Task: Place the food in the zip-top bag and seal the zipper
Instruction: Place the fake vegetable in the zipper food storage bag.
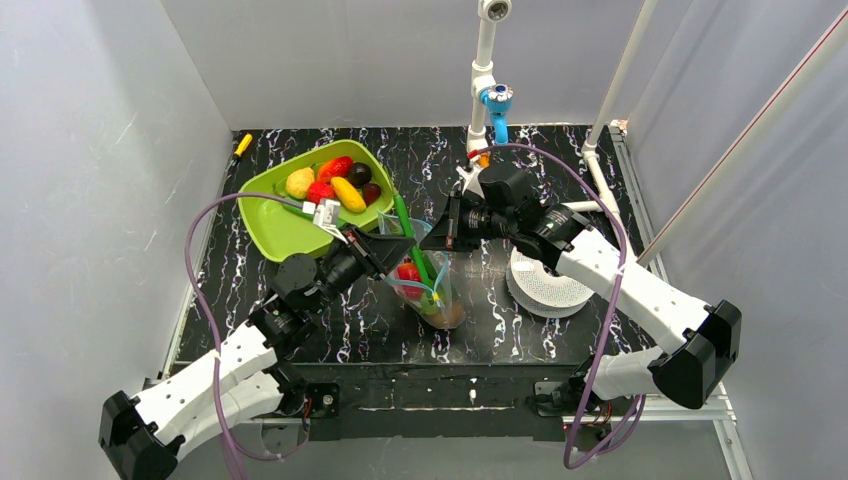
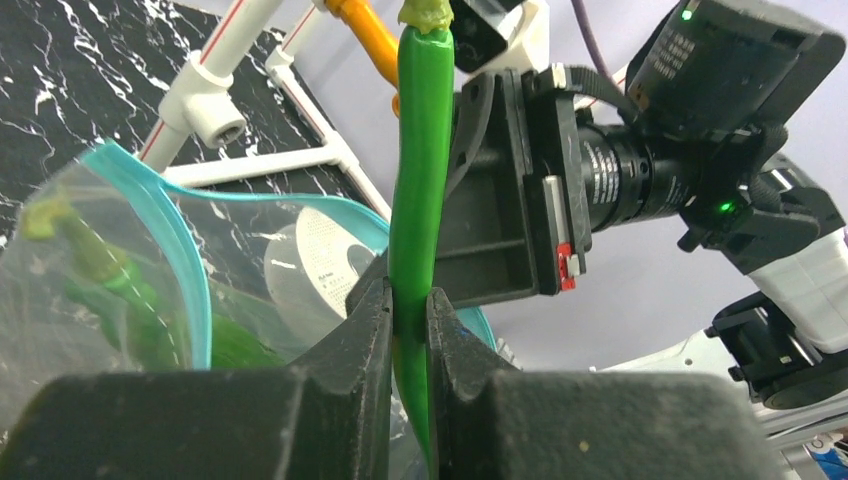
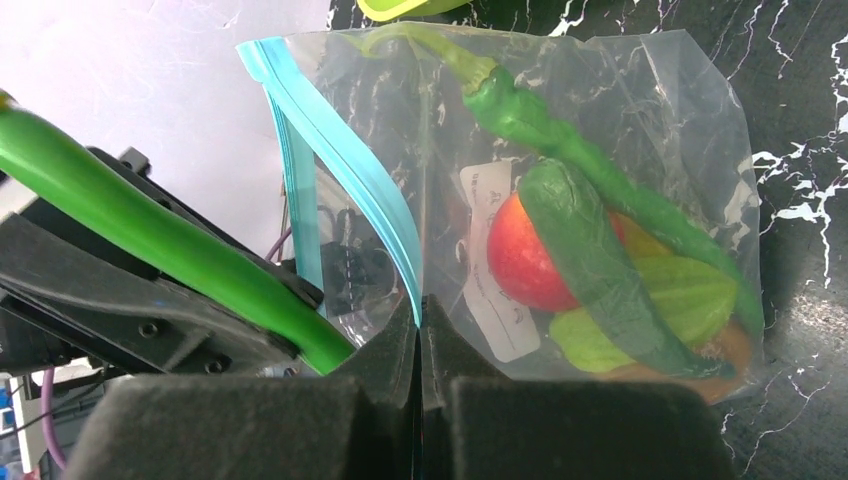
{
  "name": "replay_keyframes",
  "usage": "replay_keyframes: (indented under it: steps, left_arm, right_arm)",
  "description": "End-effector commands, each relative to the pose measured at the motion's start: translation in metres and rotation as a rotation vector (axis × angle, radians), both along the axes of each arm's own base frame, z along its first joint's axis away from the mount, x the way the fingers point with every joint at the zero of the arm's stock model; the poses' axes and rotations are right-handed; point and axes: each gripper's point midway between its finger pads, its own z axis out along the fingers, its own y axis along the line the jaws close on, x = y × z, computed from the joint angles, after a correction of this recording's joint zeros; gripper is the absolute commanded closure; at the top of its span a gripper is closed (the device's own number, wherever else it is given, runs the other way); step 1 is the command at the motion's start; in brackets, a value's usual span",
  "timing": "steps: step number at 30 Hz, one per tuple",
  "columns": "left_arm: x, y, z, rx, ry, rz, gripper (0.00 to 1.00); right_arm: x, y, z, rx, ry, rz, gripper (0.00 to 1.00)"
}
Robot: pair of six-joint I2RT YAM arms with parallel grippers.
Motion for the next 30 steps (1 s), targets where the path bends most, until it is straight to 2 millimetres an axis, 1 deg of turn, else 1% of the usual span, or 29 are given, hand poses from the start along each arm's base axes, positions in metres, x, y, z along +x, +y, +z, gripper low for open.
replay_keyframes:
  steps: [1, 5, 9, 11, 12, 13, 15, 17, 19, 21, 24, 25, 26, 27, 28, 29, 30]
  left_arm:
    - [-0.004, -0.001, -0.002, 0.020, -0.035, 0.040, 1.00]
    - [-0.005, -0.003, -0.020, 0.057, -0.042, 0.061, 1.00]
    - [-0.001, -0.006, -0.024, 0.072, -0.053, 0.072, 0.95]
    - [0.000, -0.008, -0.028, 0.075, -0.045, 0.067, 0.85]
    - [-0.001, -0.008, -0.032, 0.076, -0.034, 0.065, 0.77]
    - [-0.001, -0.008, -0.035, 0.078, -0.024, 0.063, 0.74]
    - [-0.005, -0.006, -0.041, 0.089, -0.007, 0.054, 0.63]
    - [-0.009, -0.003, -0.043, 0.112, 0.007, 0.048, 0.49]
    - [-0.013, 0.003, -0.050, 0.157, 0.043, 0.048, 0.37]
    - [-0.017, 0.006, -0.056, 0.214, 0.078, 0.038, 0.30]
    - [-0.024, 0.013, -0.062, 0.325, 0.139, 0.023, 0.28]
    - [-0.026, 0.017, -0.062, 0.350, 0.157, 0.027, 0.27]
    - [-0.028, 0.025, -0.066, 0.394, 0.182, 0.045, 0.24]
    - [-0.027, 0.032, -0.056, 0.409, 0.178, 0.072, 0.21]
    - [-0.028, 0.039, -0.052, 0.444, 0.180, 0.086, 0.18]
    - [-0.028, 0.046, -0.048, 0.485, 0.186, 0.105, 0.15]
    - [-0.028, 0.053, -0.040, 0.516, 0.184, 0.120, 0.15]
  right_arm:
    - [0.005, 0.008, 0.026, 0.093, -0.044, 0.003, 0.99]
    - [0.004, 0.012, 0.027, 0.113, -0.024, 0.018, 0.99]
    - [0.002, 0.015, 0.025, 0.121, -0.002, 0.028, 0.99]
    - [0.002, 0.015, 0.024, 0.121, 0.002, 0.028, 0.99]
    - [0.002, 0.015, 0.023, 0.119, 0.004, 0.028, 0.99]
    - [0.002, 0.015, 0.023, 0.119, 0.004, 0.028, 0.99]
    - [0.001, 0.014, 0.022, 0.118, 0.006, 0.028, 0.99]
    - [0.001, 0.013, 0.021, 0.115, 0.006, 0.025, 0.99]
    - [0.001, 0.012, 0.019, 0.112, 0.010, 0.025, 0.99]
    - [0.001, 0.012, 0.019, 0.113, 0.011, 0.025, 0.99]
    - [0.001, 0.012, 0.020, 0.114, 0.010, 0.026, 0.99]
    - [0.002, 0.011, 0.019, 0.113, 0.009, 0.025, 0.99]
    - [0.001, 0.011, 0.019, 0.112, 0.010, 0.026, 0.99]
    - [0.001, 0.012, 0.018, 0.110, 0.011, 0.029, 0.99]
    - [0.001, 0.011, 0.018, 0.109, 0.010, 0.030, 0.99]
    - [0.001, 0.011, 0.017, 0.107, 0.011, 0.031, 0.99]
    - [0.001, 0.011, 0.017, 0.107, 0.011, 0.034, 0.99]
